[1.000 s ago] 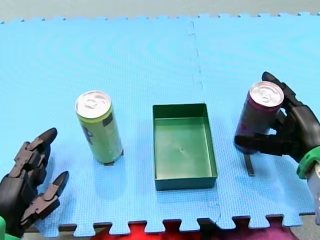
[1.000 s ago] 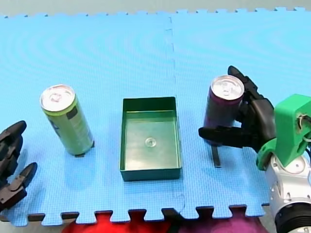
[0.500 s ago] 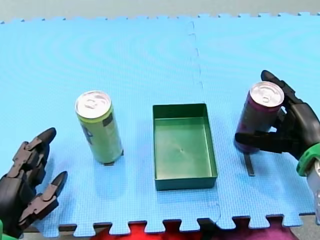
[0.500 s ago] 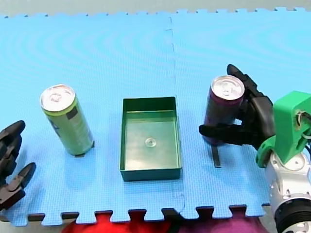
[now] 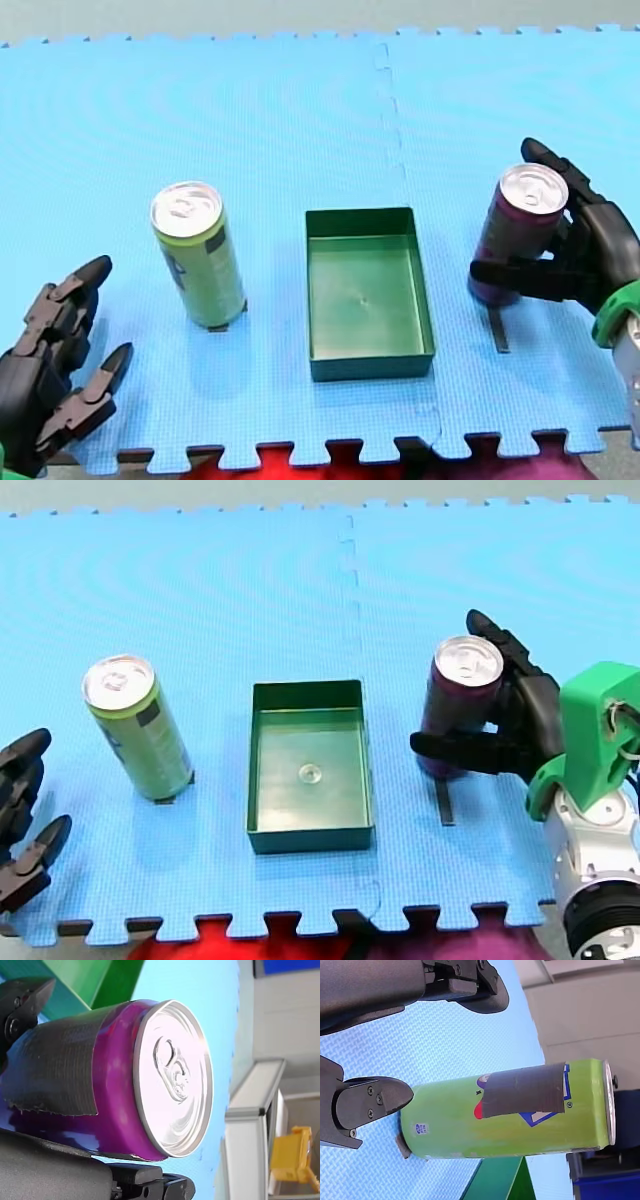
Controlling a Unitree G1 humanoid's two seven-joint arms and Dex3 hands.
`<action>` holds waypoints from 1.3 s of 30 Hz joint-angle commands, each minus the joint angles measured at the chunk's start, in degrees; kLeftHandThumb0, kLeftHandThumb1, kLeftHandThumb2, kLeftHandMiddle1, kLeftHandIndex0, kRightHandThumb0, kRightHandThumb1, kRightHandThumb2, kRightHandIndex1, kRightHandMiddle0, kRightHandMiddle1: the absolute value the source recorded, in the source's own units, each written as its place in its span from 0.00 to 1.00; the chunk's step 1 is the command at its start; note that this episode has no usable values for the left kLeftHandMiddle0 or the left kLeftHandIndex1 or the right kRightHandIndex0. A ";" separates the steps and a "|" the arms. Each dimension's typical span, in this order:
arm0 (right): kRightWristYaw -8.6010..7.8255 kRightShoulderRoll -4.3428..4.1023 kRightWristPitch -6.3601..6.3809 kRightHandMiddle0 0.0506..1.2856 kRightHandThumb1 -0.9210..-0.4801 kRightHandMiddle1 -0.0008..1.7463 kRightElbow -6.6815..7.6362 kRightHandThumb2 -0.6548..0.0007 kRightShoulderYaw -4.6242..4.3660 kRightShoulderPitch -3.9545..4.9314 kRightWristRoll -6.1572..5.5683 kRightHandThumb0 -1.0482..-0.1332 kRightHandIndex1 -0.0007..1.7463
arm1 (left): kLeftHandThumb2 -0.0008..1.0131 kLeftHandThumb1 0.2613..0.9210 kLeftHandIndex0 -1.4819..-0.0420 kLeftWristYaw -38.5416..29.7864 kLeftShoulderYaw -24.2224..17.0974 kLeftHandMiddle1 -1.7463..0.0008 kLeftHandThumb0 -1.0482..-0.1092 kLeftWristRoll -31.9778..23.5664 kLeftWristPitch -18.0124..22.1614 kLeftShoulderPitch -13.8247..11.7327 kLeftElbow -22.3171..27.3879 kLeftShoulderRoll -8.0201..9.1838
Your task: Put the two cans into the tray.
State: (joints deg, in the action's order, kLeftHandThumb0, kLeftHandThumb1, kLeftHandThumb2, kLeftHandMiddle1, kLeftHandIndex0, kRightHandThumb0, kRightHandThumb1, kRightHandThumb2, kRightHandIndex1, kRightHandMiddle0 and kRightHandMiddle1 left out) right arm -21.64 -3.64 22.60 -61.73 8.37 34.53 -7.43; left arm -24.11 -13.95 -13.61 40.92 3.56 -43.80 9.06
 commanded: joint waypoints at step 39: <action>10.03 3.08 4.56 0.42 0.30 1.00 -5.43 0.97 4.41 2.74 -1.19 0.84 1.00 | 0.55 1.00 0.98 0.95 -0.18 1.00 0.00 0.37 -0.40 0.55 0.04 0.38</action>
State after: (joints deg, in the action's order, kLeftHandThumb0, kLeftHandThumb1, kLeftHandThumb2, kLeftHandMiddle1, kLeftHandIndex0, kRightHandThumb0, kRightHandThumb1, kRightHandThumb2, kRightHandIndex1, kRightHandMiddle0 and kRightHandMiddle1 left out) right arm -11.59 -0.56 27.21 -67.16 12.26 36.61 -8.10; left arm -23.45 -14.11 -13.45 40.59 4.06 -43.98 9.10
